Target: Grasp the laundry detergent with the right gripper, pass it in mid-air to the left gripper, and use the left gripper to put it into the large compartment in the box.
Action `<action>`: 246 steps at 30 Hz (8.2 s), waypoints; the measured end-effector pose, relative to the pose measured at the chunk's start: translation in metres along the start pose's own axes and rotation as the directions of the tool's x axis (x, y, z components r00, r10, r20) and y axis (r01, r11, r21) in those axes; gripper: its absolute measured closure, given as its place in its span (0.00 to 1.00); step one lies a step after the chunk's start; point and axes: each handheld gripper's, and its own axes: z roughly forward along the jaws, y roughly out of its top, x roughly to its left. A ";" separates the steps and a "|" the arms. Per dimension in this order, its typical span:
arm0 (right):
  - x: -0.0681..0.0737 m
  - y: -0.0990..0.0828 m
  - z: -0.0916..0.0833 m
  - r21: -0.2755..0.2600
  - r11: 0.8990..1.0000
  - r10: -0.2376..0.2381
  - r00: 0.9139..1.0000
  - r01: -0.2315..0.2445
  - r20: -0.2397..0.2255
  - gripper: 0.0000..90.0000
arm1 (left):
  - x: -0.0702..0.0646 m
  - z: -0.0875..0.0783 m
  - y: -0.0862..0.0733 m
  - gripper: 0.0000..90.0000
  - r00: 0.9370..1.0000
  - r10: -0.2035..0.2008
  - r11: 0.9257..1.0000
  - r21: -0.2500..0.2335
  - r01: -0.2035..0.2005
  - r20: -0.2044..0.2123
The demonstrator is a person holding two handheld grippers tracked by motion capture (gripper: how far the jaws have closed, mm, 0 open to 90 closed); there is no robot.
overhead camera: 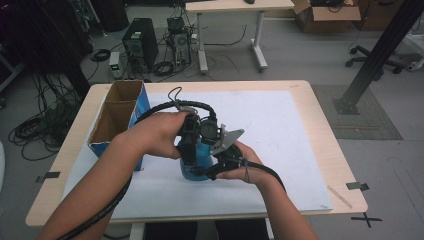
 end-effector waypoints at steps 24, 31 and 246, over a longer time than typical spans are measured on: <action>0.004 -0.002 -0.004 -0.052 0.999 0.002 0.999 0.000 0.039 0.37 | -0.002 -0.012 0.010 0.43 1.000 -0.021 0.998 0.054 0.021 0.001; 0.005 -0.005 -0.008 -0.086 0.996 0.032 0.998 -0.027 0.059 0.23 | -0.002 -0.015 0.013 0.43 1.000 -0.018 0.998 0.062 0.018 0.004; -0.053 0.029 -0.201 0.485 0.870 -0.033 0.973 -0.083 0.226 0.03 | 0.087 0.063 -0.238 0.43 0.002 -1.000 0.003 0.179 0.984 0.006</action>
